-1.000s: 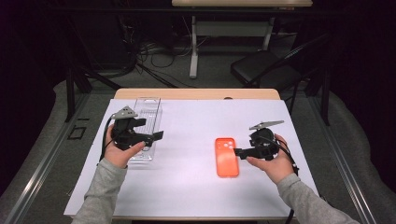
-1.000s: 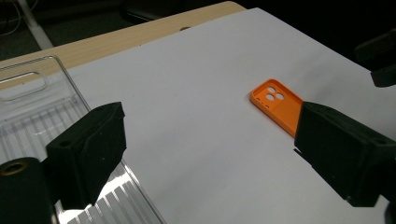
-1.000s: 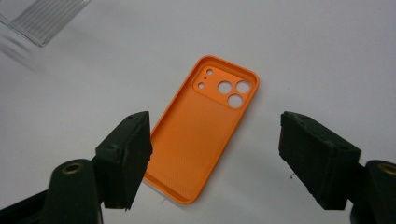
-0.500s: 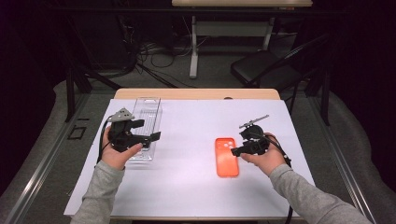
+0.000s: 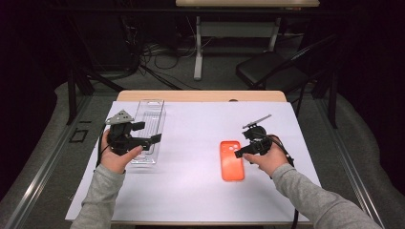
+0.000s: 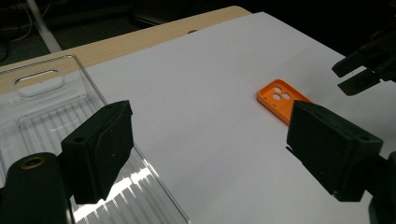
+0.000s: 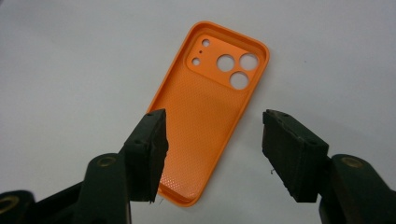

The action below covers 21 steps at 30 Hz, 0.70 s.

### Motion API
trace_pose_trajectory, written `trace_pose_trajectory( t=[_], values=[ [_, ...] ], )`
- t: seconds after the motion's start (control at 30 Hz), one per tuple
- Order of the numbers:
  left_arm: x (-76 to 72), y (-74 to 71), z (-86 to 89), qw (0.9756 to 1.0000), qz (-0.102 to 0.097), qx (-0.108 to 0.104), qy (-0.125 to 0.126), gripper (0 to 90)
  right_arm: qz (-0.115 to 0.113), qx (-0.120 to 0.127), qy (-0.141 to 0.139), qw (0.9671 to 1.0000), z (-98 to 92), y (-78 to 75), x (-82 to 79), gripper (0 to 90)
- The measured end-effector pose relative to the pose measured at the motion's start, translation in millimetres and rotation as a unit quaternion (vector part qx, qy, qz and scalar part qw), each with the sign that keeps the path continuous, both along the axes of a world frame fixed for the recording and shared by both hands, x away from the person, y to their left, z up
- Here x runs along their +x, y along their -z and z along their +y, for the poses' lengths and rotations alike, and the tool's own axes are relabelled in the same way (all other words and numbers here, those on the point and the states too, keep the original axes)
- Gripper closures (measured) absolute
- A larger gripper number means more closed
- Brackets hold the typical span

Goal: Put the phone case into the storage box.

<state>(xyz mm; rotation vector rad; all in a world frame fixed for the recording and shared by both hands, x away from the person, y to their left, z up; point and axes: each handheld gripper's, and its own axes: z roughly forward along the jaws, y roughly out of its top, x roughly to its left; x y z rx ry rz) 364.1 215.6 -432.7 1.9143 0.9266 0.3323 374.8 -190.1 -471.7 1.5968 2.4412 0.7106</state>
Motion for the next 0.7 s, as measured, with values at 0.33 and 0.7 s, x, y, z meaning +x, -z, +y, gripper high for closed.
trace_pose_trajectory(
  t=[0.33, 0.7],
  values=[
    [-0.3, -0.9, 4.5, 1.0, 0.003, -0.006, -0.003, 15.2, 0.038, 0.015, 0.036, 0.9985, -2.5, 7.8, 16.3, 47.2],
    [0.3, -0.9, 7.4, 0.9999, 0.004, -0.008, -0.007, 15.2, 0.053, 0.026, 0.064, 0.9962, -8.7, 13.4, 27.9, 53.2]
  ],
)
